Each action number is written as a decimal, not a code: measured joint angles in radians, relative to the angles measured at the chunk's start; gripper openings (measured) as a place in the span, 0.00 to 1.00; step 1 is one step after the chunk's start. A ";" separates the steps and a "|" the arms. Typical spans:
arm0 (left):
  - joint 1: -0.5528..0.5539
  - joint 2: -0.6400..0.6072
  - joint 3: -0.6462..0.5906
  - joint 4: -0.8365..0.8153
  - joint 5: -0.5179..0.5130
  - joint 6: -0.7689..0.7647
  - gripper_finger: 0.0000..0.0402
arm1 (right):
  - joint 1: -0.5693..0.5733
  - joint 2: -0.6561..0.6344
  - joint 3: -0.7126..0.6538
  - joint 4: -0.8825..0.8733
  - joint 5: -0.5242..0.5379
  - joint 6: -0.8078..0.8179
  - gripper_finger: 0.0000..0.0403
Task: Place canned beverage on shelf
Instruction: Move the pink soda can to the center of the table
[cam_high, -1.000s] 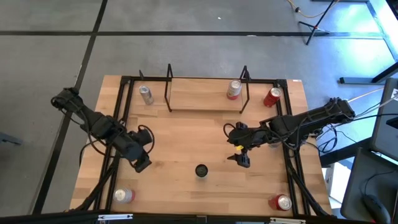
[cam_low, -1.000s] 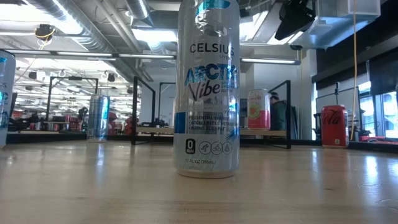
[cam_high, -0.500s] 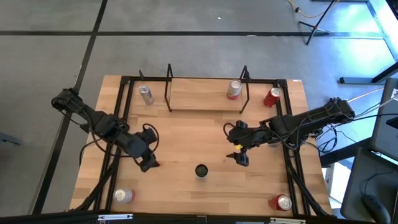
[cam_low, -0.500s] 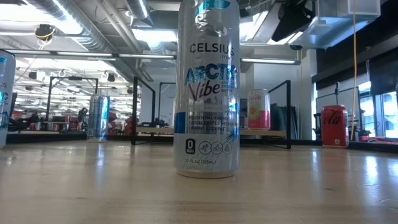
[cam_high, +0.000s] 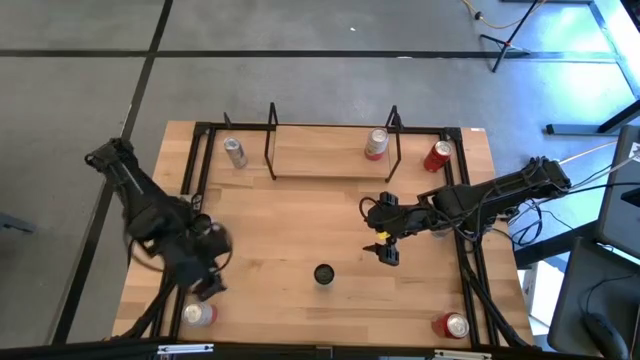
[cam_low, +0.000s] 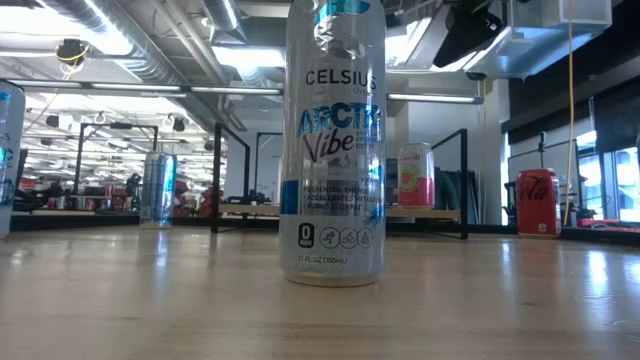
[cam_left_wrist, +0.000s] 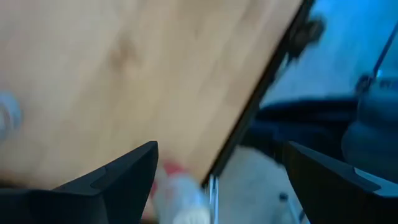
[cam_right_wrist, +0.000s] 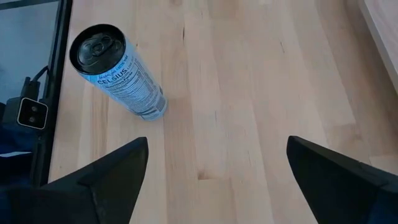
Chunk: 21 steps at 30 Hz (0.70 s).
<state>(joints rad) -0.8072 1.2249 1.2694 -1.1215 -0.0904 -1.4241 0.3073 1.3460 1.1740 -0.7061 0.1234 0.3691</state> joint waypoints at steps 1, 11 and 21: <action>-0.027 0.001 0.000 0.001 0.004 -0.024 0.84 | 0.000 0.000 0.000 0.000 0.000 0.000 0.92; -0.220 0.061 0.000 0.012 0.105 -0.174 0.84 | 0.000 0.000 0.000 0.001 0.000 0.000 0.92; -0.292 0.190 0.000 -0.006 0.142 -0.168 0.84 | 0.000 0.000 0.000 0.002 0.047 -0.008 0.92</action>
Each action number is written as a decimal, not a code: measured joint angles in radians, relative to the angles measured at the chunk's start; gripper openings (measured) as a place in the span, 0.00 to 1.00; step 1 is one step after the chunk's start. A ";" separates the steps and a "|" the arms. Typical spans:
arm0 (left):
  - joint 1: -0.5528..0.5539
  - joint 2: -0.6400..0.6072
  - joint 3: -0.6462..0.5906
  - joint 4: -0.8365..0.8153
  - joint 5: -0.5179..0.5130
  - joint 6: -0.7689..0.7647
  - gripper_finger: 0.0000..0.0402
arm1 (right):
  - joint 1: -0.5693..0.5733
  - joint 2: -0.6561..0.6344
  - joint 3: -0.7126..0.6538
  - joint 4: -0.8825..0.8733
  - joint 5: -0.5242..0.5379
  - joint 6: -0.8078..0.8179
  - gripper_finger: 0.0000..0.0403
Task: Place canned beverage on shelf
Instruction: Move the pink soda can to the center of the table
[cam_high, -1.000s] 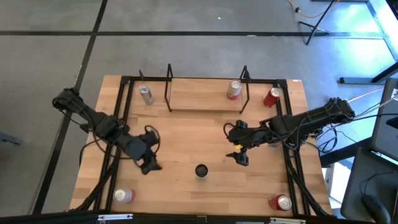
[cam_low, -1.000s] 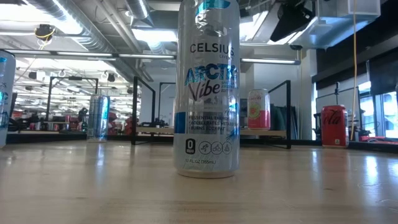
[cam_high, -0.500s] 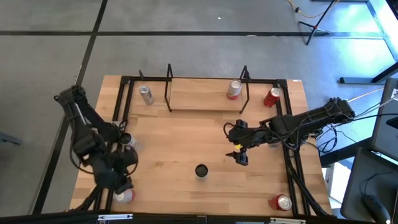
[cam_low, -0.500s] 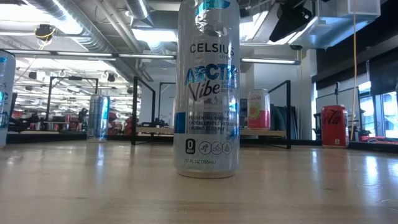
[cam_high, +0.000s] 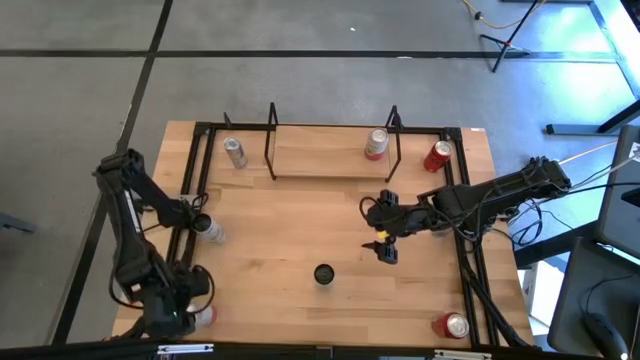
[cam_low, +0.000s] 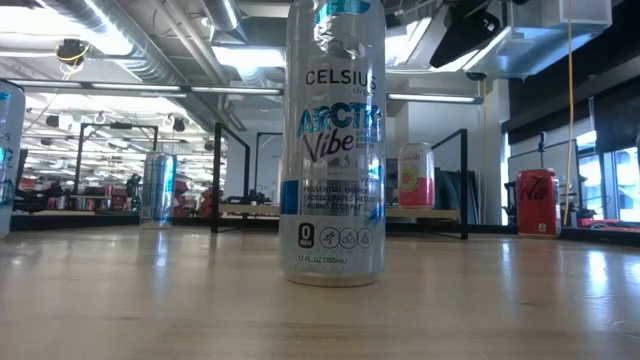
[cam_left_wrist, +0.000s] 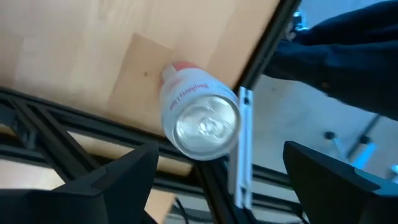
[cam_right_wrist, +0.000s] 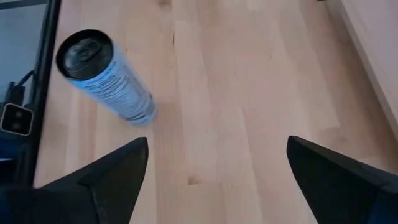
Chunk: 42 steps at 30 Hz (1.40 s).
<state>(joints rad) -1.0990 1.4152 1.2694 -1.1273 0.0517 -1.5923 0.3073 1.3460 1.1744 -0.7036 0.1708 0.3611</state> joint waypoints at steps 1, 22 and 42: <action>-0.001 0.016 0.000 -0.003 0.000 0.016 0.84 | 0.000 0.000 0.000 0.000 0.003 0.000 0.92; -0.035 0.165 0.000 0.013 0.030 0.157 0.84 | 0.000 0.000 0.000 0.000 -0.004 0.001 0.92; 0.149 0.225 0.005 -0.021 0.091 0.320 0.63 | 0.000 0.000 0.000 -0.002 -0.030 0.059 0.92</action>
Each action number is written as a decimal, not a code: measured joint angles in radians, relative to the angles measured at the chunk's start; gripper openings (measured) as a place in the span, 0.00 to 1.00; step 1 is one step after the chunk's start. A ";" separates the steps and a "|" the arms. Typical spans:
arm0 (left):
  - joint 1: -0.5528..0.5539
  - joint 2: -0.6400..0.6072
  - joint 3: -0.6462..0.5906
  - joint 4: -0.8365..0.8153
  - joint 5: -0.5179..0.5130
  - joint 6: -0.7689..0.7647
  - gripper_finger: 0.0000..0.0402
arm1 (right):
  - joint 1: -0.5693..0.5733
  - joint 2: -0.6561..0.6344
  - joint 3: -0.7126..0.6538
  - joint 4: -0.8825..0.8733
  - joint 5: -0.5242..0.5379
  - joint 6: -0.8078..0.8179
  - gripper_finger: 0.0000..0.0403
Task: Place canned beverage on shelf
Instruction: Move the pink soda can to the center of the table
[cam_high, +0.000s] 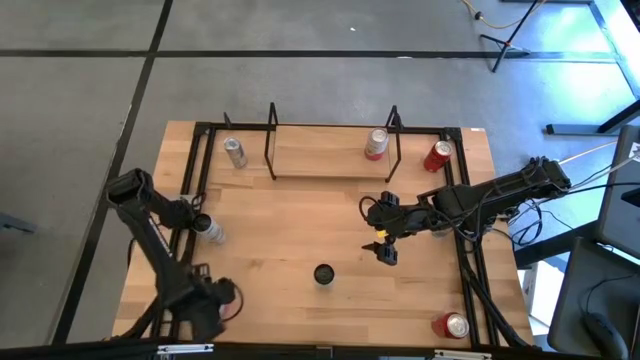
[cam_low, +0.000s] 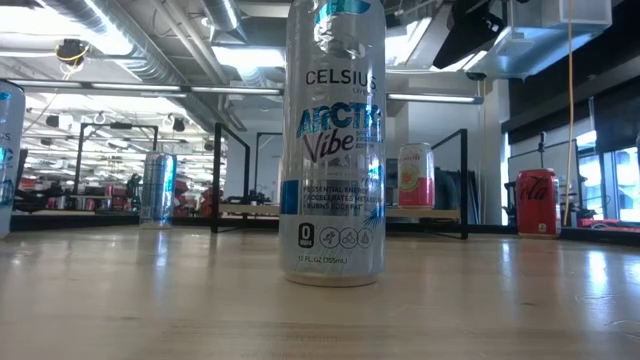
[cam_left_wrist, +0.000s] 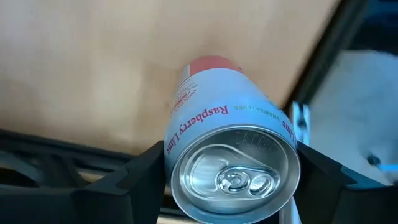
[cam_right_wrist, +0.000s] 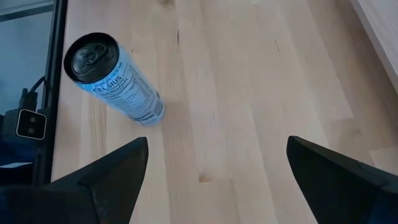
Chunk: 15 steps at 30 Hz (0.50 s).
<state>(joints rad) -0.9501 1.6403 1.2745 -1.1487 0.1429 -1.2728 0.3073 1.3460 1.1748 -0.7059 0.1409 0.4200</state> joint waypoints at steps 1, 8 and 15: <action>0.029 -0.009 0.008 -0.026 -0.012 0.032 0.63 | 0.000 -0.001 0.000 -0.001 0.000 0.005 0.92; 0.297 -0.062 0.090 -0.180 -0.055 0.306 0.63 | 0.000 0.003 0.001 0.027 -0.002 0.025 0.92; 0.614 -0.063 0.112 -0.137 -0.084 0.590 0.63 | 0.000 0.022 0.001 0.064 -0.002 0.018 0.92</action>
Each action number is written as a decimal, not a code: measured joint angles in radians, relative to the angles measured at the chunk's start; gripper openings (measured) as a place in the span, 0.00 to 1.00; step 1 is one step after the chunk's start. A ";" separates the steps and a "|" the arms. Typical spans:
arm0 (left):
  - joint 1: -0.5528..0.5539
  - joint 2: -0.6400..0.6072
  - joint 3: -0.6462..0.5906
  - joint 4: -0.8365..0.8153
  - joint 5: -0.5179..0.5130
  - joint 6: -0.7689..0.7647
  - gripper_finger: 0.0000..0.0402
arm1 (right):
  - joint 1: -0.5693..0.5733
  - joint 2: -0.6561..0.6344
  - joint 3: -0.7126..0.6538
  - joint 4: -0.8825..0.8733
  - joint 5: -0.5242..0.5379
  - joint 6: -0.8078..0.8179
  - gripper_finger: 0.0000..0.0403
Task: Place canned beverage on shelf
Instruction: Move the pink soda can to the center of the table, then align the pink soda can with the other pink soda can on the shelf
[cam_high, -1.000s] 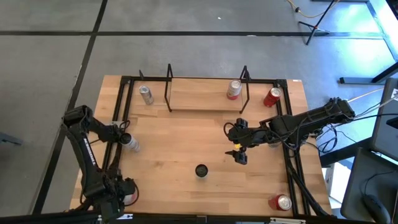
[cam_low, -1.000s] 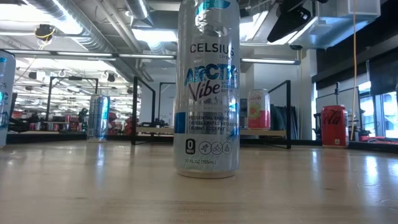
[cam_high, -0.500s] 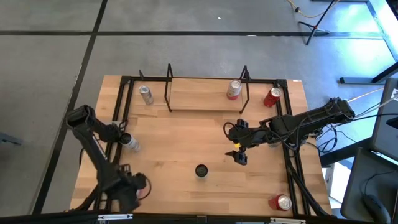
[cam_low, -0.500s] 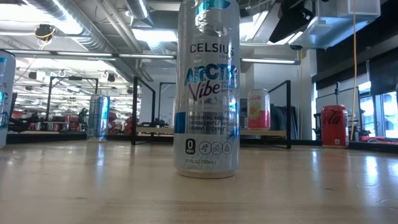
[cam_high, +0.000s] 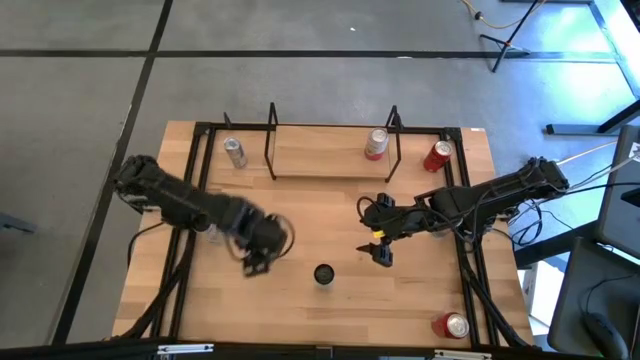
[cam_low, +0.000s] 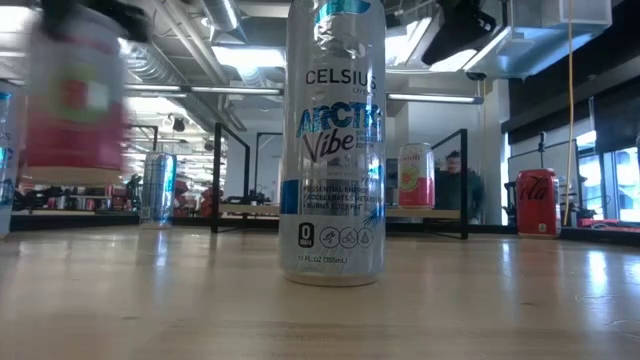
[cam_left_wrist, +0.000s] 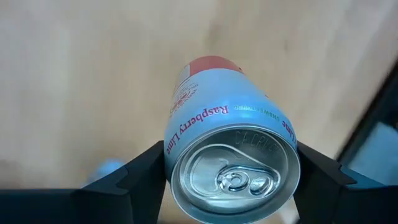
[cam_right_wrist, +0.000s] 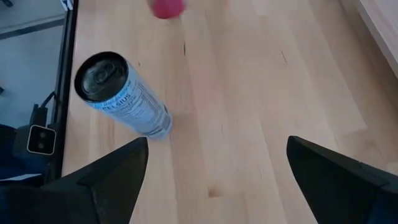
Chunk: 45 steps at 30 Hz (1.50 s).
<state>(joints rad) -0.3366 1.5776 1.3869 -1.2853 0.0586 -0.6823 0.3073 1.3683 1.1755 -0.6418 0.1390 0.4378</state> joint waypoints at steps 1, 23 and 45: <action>0.037 0.000 0.000 0.015 -0.019 0.036 0.63 | 0.000 0.004 0.000 0.001 0.000 -0.002 0.92; 0.259 0.215 0.045 0.196 0.011 0.283 0.74 | 0.000 0.078 -0.001 -0.081 0.079 -0.024 0.92; 0.067 -0.062 0.042 0.177 -0.153 0.200 0.85 | -0.056 0.133 0.000 0.268 0.064 -0.163 0.92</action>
<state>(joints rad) -0.2694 1.5157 1.4287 -1.1086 -0.0944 -0.4826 0.2517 1.5012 1.1756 -0.3734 0.2035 0.2752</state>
